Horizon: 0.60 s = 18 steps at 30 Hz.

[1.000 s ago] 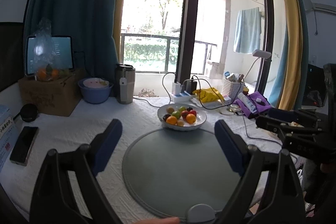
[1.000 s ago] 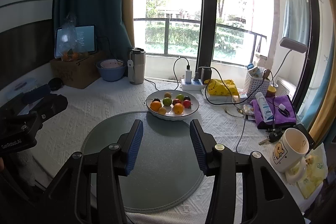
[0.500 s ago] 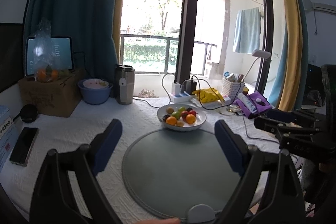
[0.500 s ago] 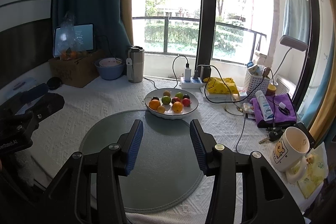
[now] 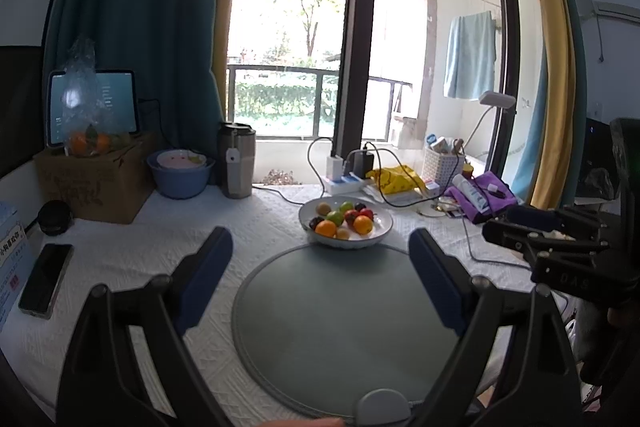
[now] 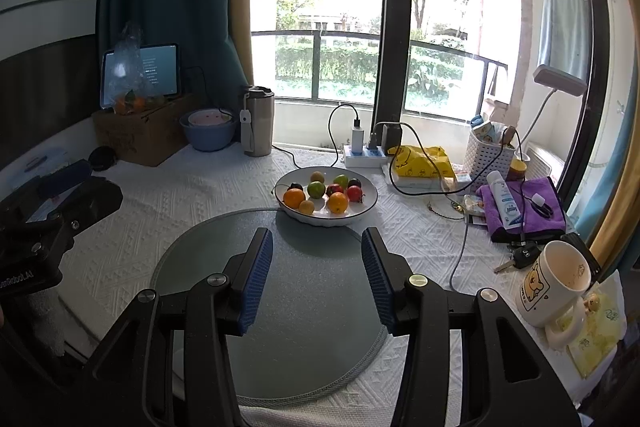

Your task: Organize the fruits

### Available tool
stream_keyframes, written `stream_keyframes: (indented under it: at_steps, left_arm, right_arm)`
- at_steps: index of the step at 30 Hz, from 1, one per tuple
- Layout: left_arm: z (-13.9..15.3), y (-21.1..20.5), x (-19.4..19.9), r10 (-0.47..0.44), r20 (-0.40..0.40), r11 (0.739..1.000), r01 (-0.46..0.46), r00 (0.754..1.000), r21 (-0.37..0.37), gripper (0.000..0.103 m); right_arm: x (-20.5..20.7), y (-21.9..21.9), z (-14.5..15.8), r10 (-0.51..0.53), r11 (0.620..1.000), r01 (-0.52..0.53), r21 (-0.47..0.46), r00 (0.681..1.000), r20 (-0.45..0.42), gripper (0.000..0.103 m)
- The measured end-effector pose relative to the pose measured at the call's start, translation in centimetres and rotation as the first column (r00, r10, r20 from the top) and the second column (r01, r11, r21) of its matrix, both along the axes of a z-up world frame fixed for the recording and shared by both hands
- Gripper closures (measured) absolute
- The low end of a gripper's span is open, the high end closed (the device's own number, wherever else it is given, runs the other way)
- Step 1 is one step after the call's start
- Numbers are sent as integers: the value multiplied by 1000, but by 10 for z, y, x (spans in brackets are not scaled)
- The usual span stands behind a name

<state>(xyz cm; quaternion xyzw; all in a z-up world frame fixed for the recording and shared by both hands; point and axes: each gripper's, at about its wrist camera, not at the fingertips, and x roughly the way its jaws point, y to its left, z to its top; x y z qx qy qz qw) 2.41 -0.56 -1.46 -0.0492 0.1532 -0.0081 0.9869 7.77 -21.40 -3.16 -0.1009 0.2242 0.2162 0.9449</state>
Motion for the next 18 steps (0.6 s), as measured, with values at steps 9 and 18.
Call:
stream_keyframes:
  at_steps: [9, 18]
  left_arm:
    - [-2, 0, 3, -1, -6, 1000, 1, 1000, 3, 12]
    - [-3, -1, 11, -9, -11, 1000, 9, 1000, 6, 12]
  right_arm:
    - [3, 1, -3, 2, 1000, -2, -2, 1000, -10, 54]
    - [14, 4, -4, 5, 1000, -5, -5, 1000, -21, 54]
